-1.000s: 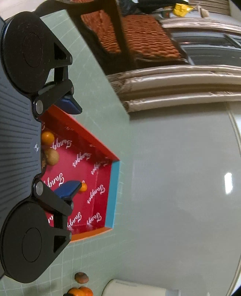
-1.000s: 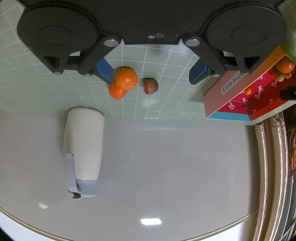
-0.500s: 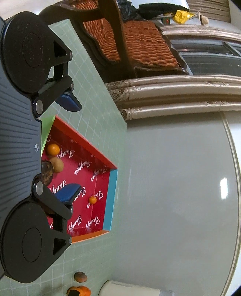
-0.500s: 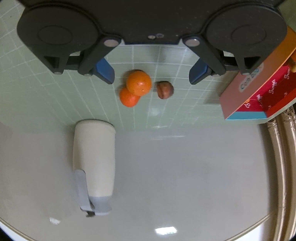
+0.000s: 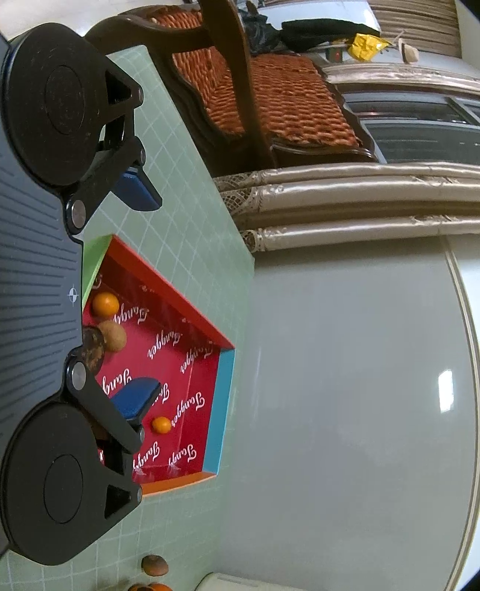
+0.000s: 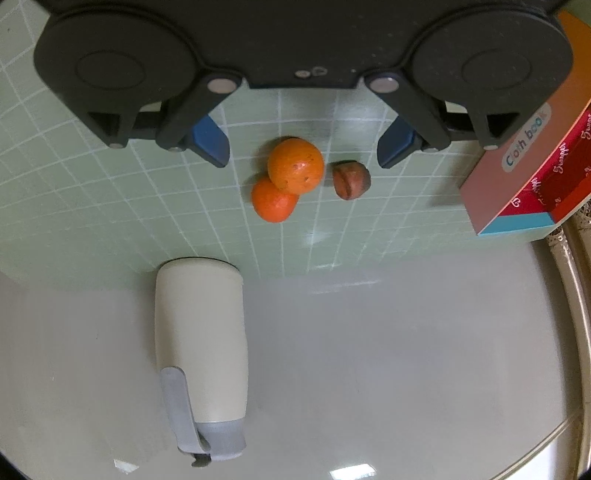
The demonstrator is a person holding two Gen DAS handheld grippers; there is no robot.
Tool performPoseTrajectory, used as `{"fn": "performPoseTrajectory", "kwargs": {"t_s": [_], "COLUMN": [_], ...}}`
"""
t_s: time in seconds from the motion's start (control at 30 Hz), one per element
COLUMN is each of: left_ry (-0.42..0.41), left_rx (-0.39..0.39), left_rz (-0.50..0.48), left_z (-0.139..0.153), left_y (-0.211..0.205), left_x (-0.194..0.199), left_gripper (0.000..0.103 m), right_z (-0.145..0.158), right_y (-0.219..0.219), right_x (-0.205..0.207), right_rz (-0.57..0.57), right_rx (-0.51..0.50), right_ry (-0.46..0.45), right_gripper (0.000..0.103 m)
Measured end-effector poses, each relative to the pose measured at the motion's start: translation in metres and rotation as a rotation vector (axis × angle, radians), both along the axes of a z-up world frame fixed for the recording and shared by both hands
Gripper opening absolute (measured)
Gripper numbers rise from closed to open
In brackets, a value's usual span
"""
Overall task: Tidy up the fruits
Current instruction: 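Move the right tool to the large tangerine and close on it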
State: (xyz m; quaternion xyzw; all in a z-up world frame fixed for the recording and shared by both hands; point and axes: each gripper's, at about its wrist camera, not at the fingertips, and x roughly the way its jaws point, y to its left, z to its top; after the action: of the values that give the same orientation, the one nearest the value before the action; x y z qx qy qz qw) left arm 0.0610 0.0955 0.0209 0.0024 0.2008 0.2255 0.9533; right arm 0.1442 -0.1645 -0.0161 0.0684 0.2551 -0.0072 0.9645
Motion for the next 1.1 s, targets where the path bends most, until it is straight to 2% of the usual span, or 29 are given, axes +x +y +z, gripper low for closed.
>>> {"fn": "performPoseTrajectory", "kwargs": {"t_s": [0.13, 0.6, 0.73, 0.87, 1.0, 1.1], "left_ry": [-0.002, 0.018, 0.027, 0.027, 0.034, 0.032], "left_rx": [0.013, 0.008, 0.003, -0.007, -0.013, -0.011], "left_rz": [-0.005, -0.024, -0.023, -0.018, -0.017, -0.016], "left_z": [0.0, -0.003, -0.004, -0.004, -0.005, -0.005], "left_y": [-0.007, -0.022, -0.022, -0.02, -0.019, -0.019], "left_x": [0.003, 0.014, 0.015, 0.014, 0.015, 0.015], "left_gripper": [0.101, 0.103, 0.103, 0.103, 0.103, 0.103], "right_z": [-0.002, -0.006, -0.009, -0.01, -0.011, -0.01], "right_y": [-0.006, -0.018, -0.018, -0.018, -0.016, -0.012], "right_x": [0.009, 0.033, 0.036, 0.037, 0.038, 0.038], "right_rz": [-0.004, -0.014, -0.007, -0.003, 0.015, 0.028], "right_rx": [0.028, 0.054, 0.057, 0.068, 0.068, 0.058], "right_ry": [0.022, 0.064, 0.076, 0.084, 0.089, 0.089], "right_gripper": [0.078, 0.077, 0.062, 0.06, 0.045, 0.038]}}
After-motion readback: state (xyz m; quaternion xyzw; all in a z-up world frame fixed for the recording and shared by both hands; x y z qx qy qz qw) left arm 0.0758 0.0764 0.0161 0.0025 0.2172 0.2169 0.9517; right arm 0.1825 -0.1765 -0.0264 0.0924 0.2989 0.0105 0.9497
